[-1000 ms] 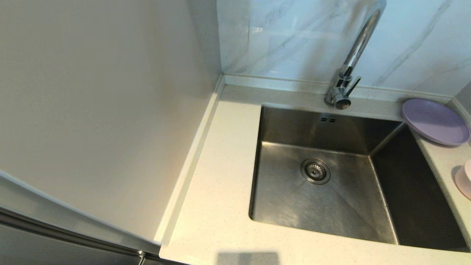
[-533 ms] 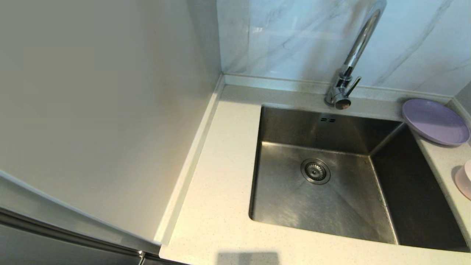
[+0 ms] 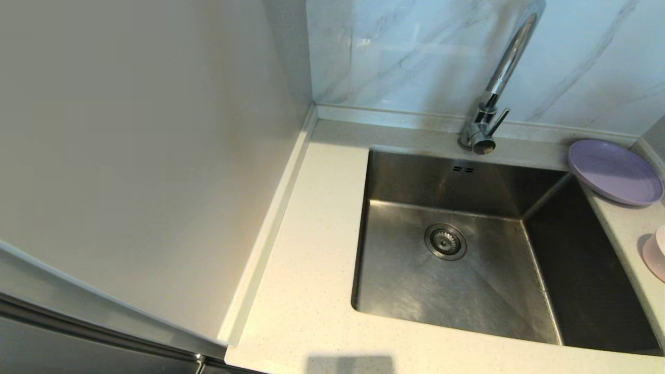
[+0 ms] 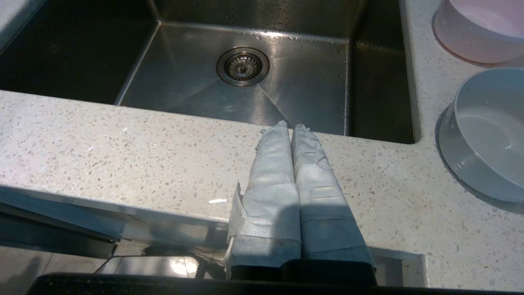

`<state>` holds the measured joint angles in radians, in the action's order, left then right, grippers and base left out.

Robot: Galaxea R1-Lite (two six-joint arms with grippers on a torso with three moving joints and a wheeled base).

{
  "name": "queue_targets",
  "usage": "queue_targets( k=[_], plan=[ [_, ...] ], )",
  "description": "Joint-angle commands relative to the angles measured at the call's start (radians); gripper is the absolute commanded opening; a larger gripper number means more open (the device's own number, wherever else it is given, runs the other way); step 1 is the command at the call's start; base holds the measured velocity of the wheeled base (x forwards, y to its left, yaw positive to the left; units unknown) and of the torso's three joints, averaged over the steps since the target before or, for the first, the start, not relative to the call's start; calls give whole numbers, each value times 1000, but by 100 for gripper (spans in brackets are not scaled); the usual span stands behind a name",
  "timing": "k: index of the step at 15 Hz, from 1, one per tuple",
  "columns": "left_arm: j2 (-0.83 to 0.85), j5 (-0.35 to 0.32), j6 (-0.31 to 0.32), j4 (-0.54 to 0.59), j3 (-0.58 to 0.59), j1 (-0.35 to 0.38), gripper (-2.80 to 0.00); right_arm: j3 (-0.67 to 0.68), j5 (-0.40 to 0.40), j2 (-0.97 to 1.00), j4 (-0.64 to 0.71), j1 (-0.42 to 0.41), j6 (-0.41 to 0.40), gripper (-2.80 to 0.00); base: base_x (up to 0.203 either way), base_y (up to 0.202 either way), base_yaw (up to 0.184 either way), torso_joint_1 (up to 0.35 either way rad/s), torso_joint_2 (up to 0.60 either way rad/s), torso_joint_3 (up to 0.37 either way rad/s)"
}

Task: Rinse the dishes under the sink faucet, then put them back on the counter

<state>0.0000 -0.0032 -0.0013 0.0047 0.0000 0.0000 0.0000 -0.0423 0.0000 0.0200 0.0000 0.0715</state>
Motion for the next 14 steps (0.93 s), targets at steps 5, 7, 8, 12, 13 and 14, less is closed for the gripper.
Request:
queue_targets(
  k=[5,7,8,12,13,14],
  plan=[
    [0,0,0,0,0,0,-280,9,-1,2,0,0,1,-280,0,0,0,0,0,0],
    [0,0,0,0,0,0,-280,9,-1,2,0,0,1,-280,0,0,0,0,0,0],
    [0,0,0,0,0,0,-280,9,-1,2,0,0,1,-280,0,0,0,0,0,0],
    [0,0,0,0,0,0,-280,9,-1,2,0,0,1,-280,0,0,0,0,0,0],
    [0,0,0,0,0,0,-280,9,-1,2,0,0,1,-280,0,0,0,0,0,0],
    [0,0,0,0,0,0,-280,9,-1,2,0,0,1,-280,0,0,0,0,0,0]
  ],
)
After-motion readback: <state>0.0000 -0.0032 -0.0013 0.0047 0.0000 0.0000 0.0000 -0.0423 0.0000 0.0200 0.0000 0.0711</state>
